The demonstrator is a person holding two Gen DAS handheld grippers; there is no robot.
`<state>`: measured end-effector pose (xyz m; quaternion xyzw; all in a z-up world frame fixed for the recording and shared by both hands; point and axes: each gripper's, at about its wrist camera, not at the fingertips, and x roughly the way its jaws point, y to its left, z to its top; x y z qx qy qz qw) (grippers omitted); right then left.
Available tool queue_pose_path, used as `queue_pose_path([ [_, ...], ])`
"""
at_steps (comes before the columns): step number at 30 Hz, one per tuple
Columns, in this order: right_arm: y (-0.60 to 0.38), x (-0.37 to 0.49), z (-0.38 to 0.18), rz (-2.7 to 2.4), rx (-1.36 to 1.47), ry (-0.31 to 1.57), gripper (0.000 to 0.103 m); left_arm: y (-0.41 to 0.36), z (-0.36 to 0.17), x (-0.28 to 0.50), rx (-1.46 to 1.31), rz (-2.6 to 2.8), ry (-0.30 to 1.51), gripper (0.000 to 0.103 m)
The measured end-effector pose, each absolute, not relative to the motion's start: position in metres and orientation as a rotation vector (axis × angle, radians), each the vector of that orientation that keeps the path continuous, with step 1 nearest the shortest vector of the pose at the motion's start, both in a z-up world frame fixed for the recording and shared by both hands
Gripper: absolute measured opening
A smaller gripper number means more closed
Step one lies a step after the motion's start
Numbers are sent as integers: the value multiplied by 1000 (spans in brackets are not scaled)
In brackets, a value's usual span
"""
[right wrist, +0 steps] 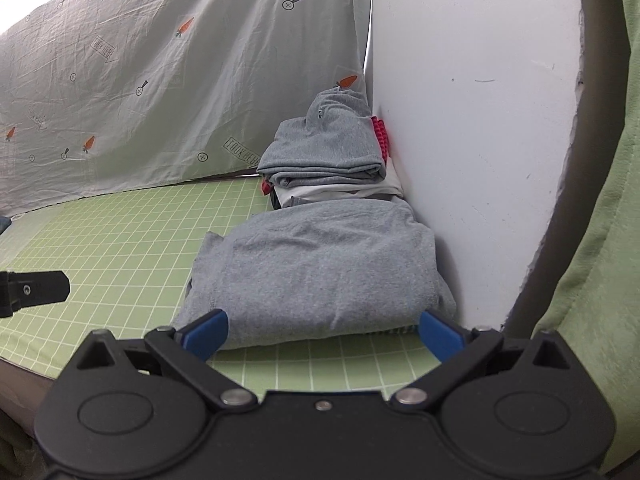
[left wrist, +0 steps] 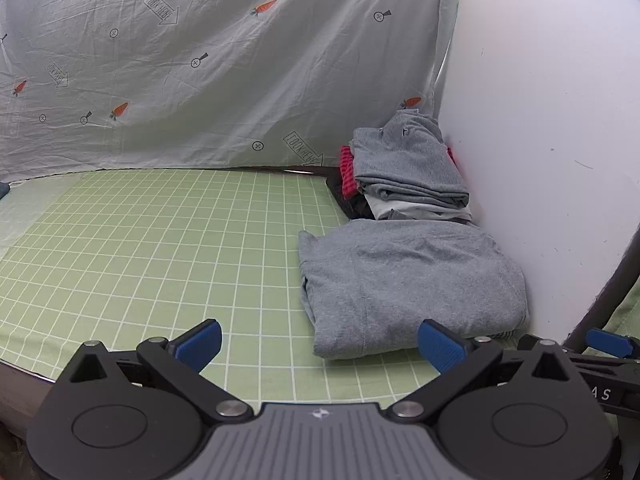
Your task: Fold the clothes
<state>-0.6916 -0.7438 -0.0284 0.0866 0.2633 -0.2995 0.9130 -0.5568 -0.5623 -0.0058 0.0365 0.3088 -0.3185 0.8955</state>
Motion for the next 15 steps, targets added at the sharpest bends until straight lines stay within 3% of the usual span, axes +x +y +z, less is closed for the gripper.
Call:
queue_pose_path([
  [15, -731, -719, -35, -576, 172, 551, 103, -558, -12, -585, 87, -627, 664, 103],
])
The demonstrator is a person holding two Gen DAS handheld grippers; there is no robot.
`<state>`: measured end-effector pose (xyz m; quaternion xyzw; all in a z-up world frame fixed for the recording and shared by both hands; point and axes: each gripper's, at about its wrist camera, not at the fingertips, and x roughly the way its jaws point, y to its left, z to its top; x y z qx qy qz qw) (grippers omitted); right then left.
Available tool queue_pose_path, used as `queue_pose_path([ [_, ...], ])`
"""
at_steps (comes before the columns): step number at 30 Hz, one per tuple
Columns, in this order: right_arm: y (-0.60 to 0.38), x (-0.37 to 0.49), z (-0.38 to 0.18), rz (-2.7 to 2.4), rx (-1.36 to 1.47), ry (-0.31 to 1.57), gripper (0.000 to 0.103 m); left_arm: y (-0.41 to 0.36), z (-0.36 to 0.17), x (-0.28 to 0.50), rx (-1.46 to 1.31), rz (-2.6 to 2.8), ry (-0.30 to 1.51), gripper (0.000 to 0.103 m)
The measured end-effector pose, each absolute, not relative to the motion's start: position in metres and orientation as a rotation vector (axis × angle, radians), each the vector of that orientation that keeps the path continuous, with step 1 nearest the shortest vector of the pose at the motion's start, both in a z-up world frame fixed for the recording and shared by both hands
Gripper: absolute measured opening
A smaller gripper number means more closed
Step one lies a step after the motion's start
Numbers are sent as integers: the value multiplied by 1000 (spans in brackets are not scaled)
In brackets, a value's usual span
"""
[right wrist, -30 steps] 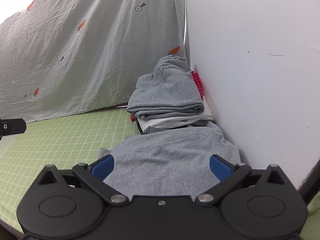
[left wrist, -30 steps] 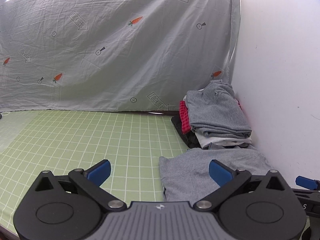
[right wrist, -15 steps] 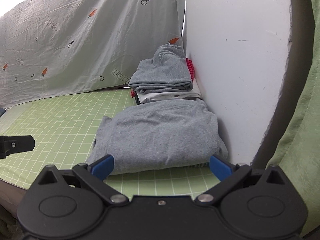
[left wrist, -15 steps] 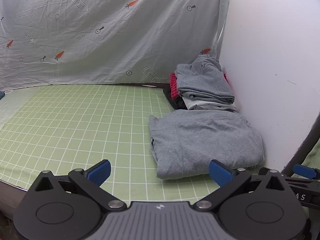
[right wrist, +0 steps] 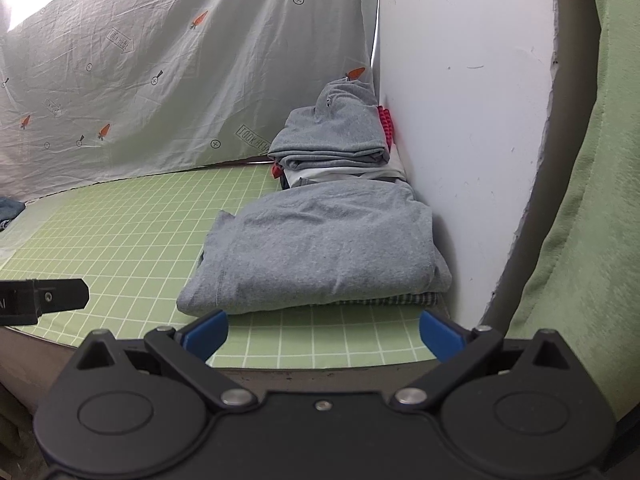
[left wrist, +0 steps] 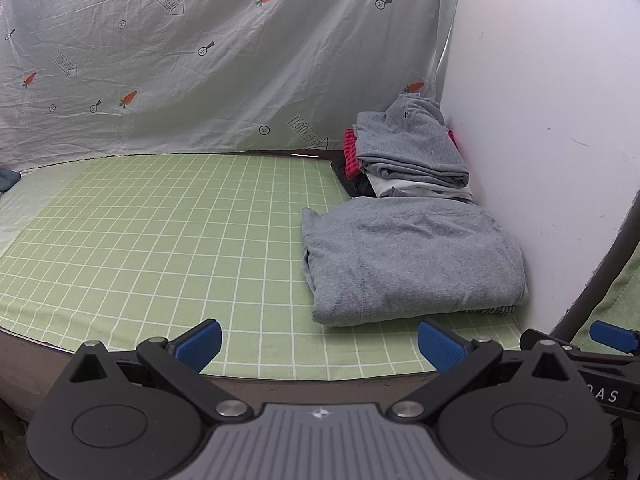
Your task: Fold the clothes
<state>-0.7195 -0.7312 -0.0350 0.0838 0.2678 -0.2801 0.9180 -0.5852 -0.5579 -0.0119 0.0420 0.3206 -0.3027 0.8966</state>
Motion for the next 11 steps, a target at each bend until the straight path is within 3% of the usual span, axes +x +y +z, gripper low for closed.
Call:
queue_pose_path([
  [11, -732, -725, -35, -566, 184, 541, 103, -558, -10, -592, 95, -621, 661, 103],
])
